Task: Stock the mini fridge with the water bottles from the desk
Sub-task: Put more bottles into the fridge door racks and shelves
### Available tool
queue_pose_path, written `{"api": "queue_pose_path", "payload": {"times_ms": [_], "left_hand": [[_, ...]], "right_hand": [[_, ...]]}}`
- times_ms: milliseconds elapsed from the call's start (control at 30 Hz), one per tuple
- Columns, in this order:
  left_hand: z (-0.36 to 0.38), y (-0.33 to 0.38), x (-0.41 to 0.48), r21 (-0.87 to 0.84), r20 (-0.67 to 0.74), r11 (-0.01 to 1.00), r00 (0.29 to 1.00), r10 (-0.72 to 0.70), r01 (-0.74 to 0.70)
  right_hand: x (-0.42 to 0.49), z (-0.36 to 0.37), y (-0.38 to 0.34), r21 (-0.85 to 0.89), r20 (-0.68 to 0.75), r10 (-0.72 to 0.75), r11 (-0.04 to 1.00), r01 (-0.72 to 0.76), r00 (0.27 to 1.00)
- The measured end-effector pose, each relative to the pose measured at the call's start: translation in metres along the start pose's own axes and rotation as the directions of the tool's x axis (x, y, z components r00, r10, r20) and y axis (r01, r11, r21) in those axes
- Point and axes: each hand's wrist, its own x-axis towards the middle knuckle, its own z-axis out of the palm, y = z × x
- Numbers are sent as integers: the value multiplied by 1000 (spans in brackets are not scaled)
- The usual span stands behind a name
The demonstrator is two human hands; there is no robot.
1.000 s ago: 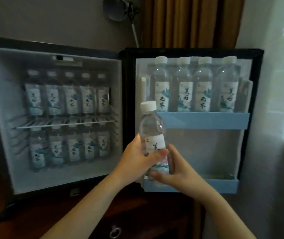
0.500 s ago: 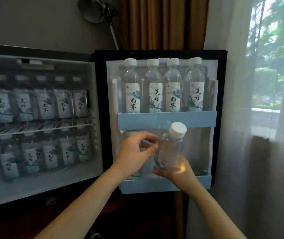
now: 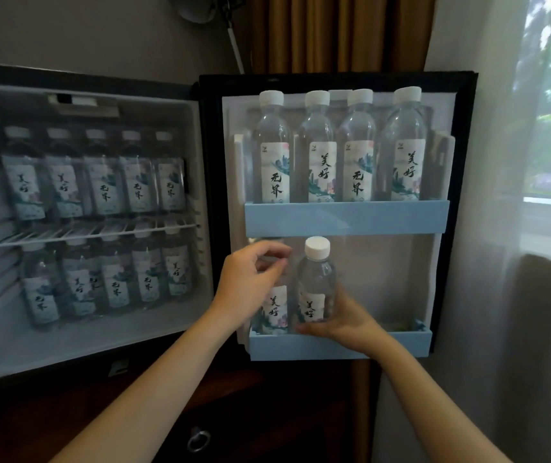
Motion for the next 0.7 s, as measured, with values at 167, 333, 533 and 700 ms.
{"api": "queue_pose_path", "payload": {"times_ms": [167, 333, 533, 700], "left_hand": [[0, -9, -4, -46, -97, 999, 995, -14, 10], [-5, -19, -12, -28, -111, 999, 993, -28, 25], [-11, -26, -17, -23, -126, 999, 991, -45, 42], [-14, -32, -24, -21, -117, 998, 991, -69, 67]], "right_hand": [[-1, -8, -4, 48, 91, 26, 998, -31, 996], [0, -12, -5, 40, 91, 92, 995, -96, 992], [-1, -8, -7, 24, 54, 81, 996, -83, 995], [-5, -4, -7, -60, 11, 21, 998, -20, 1000]]}}
